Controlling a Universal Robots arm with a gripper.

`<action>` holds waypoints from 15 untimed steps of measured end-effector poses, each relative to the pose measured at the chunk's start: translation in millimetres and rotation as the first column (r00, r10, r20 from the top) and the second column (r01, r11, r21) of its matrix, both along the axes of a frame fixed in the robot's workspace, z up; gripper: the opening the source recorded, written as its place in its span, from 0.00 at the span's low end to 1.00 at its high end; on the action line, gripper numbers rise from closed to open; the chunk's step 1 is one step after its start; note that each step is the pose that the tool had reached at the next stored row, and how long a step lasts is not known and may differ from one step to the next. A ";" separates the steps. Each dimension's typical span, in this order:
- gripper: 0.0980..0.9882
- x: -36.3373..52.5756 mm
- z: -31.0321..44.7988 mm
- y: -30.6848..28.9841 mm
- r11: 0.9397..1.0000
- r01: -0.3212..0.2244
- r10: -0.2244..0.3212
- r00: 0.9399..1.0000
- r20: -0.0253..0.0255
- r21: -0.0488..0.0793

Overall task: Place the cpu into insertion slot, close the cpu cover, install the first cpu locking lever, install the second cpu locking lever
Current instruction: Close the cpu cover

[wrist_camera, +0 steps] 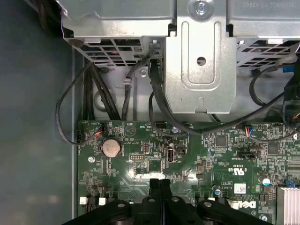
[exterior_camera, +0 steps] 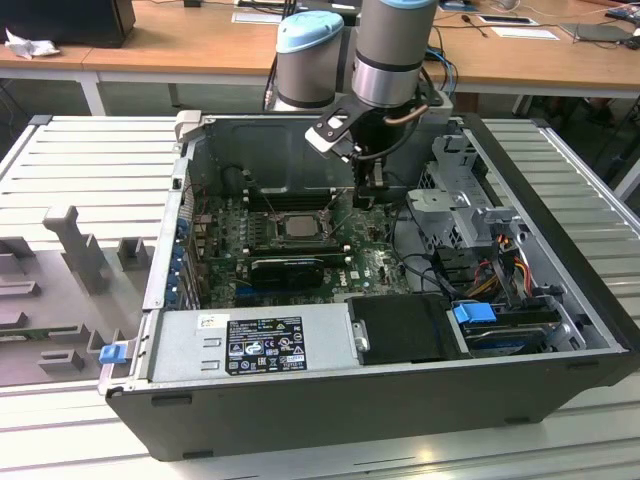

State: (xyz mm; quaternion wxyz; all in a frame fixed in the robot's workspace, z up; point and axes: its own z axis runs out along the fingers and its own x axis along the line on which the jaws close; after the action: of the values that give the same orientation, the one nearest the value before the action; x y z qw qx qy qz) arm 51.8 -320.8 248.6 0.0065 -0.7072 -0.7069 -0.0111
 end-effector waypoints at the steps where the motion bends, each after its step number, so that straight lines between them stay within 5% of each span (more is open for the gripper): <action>1: 0.01 -0.5 0.0 0.0 1.000 0.000 0.000 1.000 0.000 0.000; 15: 0.01 -6.6 0.0 0.0 1.000 0.000 0.000 1.000 0.000 0.000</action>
State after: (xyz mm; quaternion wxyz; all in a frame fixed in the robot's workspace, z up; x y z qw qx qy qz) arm 45.2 -320.8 248.6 0.0065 -0.7072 -0.7069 -0.0111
